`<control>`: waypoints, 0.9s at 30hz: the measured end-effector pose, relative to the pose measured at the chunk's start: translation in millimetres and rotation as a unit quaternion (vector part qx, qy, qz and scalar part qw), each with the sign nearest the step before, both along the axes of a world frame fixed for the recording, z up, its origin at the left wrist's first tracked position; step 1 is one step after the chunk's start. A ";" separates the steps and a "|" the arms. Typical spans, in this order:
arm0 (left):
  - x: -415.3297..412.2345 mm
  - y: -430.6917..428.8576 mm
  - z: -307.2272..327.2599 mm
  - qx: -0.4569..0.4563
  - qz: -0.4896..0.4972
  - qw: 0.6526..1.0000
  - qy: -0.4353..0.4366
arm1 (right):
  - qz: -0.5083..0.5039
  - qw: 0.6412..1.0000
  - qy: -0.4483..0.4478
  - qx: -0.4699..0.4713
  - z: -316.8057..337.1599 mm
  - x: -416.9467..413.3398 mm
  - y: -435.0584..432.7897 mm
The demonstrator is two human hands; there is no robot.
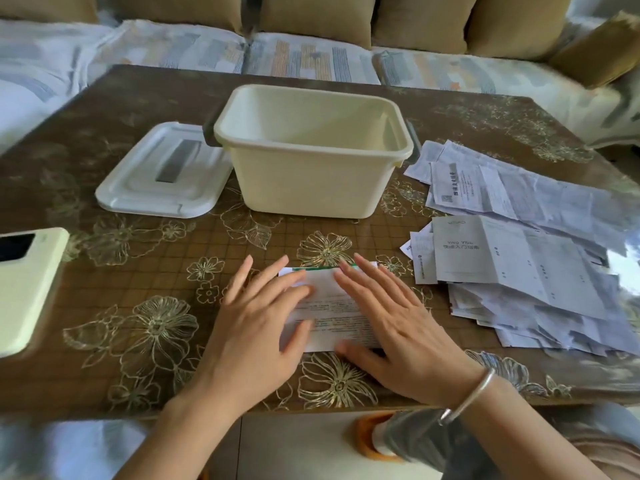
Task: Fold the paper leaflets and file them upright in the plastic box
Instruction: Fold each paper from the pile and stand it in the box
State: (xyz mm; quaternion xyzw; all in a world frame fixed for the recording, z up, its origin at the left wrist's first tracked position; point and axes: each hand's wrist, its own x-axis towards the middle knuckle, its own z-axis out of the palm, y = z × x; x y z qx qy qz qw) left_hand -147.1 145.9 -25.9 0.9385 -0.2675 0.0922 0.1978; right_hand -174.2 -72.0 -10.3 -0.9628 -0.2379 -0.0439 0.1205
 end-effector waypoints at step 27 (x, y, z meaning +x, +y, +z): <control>-5.2 -0.9 9.4 -0.155 0.000 0.984 -0.086 | -0.074 0.969 -0.110 0.209 4.5 -8.4 -3.0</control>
